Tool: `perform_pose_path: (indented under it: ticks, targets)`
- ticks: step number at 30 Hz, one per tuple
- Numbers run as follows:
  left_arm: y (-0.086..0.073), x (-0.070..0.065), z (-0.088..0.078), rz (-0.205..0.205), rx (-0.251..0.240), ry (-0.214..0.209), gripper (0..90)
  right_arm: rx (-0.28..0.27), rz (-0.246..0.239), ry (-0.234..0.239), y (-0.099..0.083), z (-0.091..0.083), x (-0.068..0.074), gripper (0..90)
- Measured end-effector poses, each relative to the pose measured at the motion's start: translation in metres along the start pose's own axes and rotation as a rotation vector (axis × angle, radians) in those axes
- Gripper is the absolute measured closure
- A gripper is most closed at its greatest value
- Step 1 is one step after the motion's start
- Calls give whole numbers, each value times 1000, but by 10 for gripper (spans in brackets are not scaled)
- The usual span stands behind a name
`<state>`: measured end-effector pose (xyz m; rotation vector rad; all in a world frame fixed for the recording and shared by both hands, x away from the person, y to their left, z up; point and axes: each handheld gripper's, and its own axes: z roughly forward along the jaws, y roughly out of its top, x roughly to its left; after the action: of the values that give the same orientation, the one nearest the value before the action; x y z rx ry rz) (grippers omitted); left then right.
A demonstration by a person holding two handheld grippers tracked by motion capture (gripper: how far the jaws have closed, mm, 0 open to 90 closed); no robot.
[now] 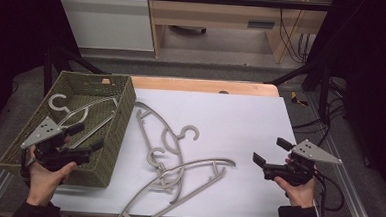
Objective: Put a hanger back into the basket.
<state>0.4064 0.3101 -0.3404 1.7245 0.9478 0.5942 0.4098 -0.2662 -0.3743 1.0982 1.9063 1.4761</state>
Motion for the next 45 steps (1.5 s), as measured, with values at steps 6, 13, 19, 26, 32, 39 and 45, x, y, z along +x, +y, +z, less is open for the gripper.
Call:
perform_pose_path:
  ticks: [6, 13, 19, 26, 32, 39, 45]
  targets:
    - [-10, -23, 10, 63, 54, -65, 117, 5, -4, 1, 0, 0, 1, 10]
    - [-18, -41, 12, 87, 88, -118, 96, 2, -4, 9, 0, -1, 0, 10]
    - [-21, -60, 20, 132, 124, -156, 87, 3, -5, 8, 0, 0, 1, 9]
    - [-29, -75, 33, 175, 214, -193, 105, 2, -7, 12, 0, 0, 2, 10]
    - [-37, -83, 45, 219, 315, -212, 157, -1, -11, 17, 1, -2, 3, 10]
    - [-54, -89, 62, 241, 451, -230, 206, 9, -14, 17, 0, 0, 5, 10]
    - [-71, -93, 76, 266, 564, -253, 301, 7, -13, 22, 0, 1, 5, 10]
